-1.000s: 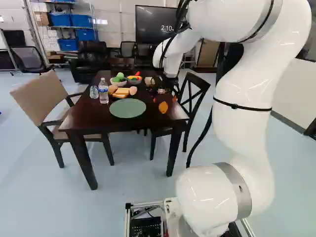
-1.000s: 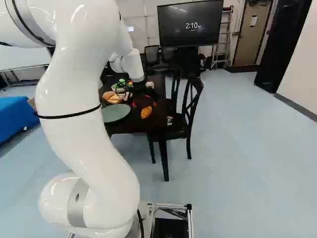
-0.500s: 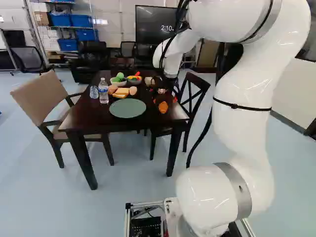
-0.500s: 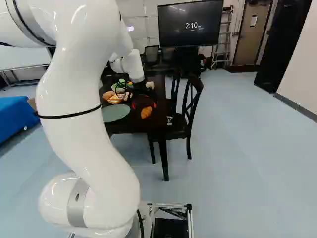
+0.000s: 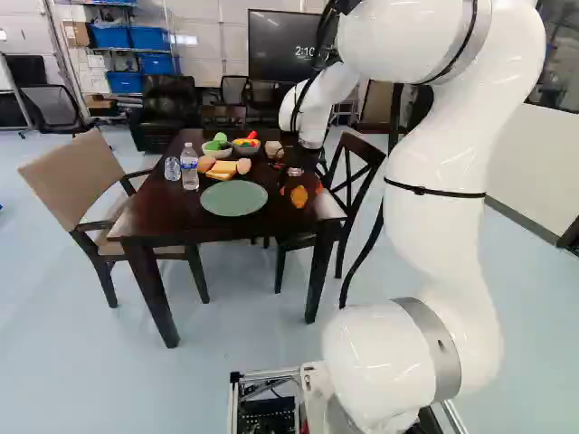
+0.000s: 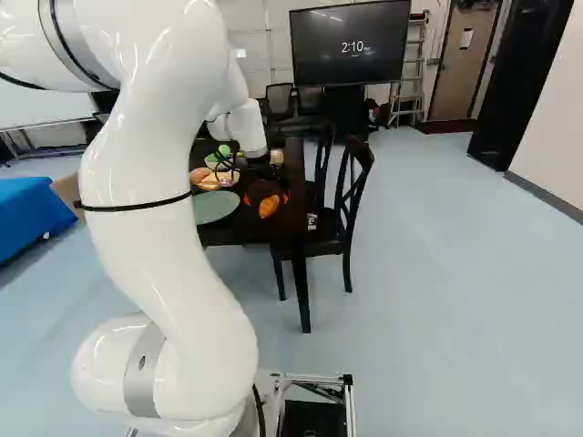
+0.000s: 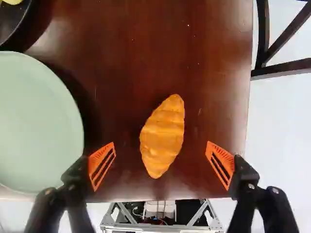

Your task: Move the croissant to the empty plate

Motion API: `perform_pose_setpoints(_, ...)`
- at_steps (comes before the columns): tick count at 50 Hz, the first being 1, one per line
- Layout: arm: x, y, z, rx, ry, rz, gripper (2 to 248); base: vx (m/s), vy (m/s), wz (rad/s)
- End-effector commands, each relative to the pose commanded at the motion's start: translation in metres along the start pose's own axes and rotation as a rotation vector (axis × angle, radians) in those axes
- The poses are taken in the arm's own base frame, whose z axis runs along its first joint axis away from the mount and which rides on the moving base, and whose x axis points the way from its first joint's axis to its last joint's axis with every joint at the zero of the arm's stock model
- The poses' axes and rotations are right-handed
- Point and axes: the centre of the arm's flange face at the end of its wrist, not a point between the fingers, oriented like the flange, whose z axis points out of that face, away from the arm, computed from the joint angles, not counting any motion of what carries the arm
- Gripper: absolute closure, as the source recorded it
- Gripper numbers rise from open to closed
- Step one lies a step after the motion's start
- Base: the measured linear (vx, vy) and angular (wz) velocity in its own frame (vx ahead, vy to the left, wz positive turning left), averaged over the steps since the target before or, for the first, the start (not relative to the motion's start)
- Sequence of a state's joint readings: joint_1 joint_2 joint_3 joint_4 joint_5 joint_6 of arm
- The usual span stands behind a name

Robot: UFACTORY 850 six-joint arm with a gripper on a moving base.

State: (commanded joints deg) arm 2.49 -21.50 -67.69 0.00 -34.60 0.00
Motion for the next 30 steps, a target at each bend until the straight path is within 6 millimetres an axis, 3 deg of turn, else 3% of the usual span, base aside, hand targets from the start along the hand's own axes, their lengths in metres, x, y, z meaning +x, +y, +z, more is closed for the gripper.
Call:
perform_pose_setpoints(18,0.0000,0.0000,0.0000,0.000,0.000,0.000,10,0.000,0.000,0.000)
perform_pose_setpoints(19,0.0000,0.0000,0.0000,0.000,0.000,0.000,23,0.000,0.000,0.000)
perform_pose_setpoints(23,0.0000,0.0000,0.0000,0.000,0.000,0.000,23,0.000,0.000,0.000)
perform_pose_setpoints(24,0.0000,0.0000,0.0000,0.000,0.000,0.000,35,0.000,0.000,0.000)
perform_pose_setpoints(28,0.0000,0.0000,0.0000,0.000,0.000,0.000,35,0.000,0.000,0.000)
perform_pose_setpoints(30,0.0000,0.0000,0.0000,0.000,0.000,0.000,47,0.000,0.000,0.000)
